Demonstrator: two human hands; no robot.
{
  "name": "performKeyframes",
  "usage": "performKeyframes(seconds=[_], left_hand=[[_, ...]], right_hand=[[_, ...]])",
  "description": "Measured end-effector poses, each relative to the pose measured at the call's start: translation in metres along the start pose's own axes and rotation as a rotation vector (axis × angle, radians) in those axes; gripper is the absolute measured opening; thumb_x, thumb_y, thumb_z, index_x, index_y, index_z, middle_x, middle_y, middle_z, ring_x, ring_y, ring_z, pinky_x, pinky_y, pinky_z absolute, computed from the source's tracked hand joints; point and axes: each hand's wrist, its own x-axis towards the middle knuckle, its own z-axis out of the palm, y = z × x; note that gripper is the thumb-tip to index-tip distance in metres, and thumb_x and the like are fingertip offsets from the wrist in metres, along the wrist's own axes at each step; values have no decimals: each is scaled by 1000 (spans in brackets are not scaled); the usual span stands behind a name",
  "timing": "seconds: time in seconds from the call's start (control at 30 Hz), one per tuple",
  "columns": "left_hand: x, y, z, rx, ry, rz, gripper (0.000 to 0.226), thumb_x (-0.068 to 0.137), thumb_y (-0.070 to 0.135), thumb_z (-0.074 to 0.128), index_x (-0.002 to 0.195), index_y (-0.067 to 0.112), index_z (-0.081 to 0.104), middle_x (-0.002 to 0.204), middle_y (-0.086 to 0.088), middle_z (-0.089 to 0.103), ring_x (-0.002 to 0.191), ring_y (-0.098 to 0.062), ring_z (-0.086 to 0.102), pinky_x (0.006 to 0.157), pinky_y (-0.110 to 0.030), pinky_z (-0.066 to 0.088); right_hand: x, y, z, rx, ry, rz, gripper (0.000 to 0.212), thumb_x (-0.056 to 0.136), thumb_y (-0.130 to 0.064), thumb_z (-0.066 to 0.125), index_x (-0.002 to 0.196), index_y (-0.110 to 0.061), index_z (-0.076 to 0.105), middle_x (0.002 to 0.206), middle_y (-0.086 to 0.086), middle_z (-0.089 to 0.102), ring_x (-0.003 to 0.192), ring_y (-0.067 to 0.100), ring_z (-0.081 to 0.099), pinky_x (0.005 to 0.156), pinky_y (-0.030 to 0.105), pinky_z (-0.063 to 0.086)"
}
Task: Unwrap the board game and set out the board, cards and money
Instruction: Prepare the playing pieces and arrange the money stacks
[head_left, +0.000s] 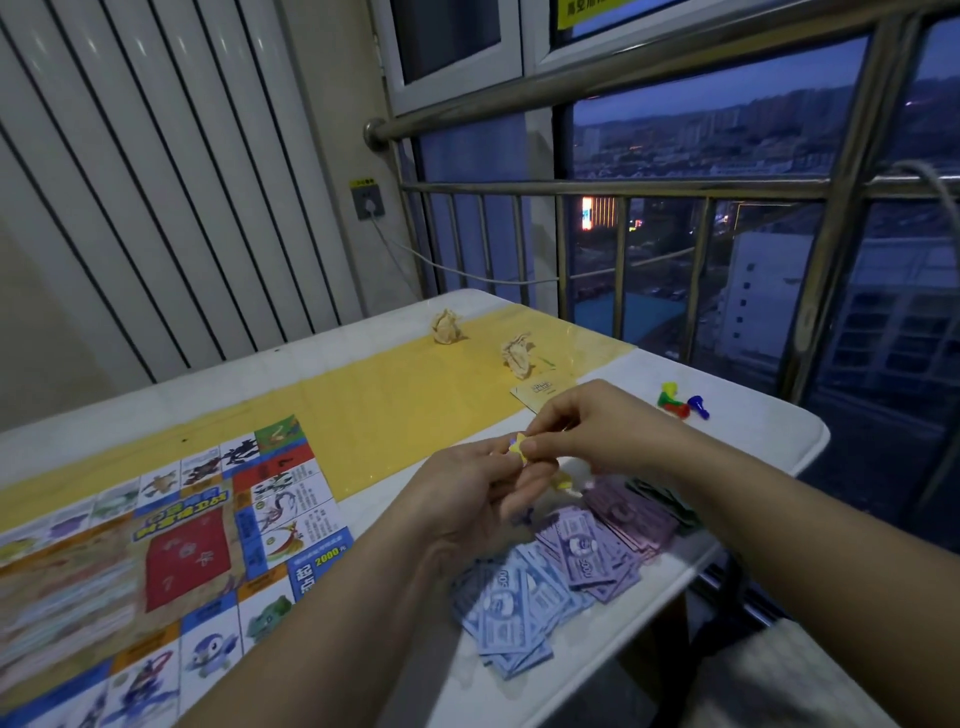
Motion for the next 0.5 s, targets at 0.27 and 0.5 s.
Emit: performKeyframes(seconds=[0.27, 0.5], left_hand=[[-5, 5, -9, 42, 82, 19, 19, 96, 2, 49, 110, -7, 59, 97, -19, 67, 76, -17, 68, 58, -21, 58], [-3, 1, -9, 169, 133, 30, 16, 92, 13, 59, 87, -2, 61, 62, -5, 60, 52, -8, 57, 51, -15, 51]], right_hand=[[0, -1, -5, 90, -34, 136, 15, 92, -24, 60, 82, -18, 69, 55, -21, 61, 61, 5, 42, 58, 19, 35], [4, -4, 4, -23, -87, 63, 12, 89, -28, 64, 84, -21, 73, 70, -14, 67, 65, 4, 49, 63, 20, 39]])
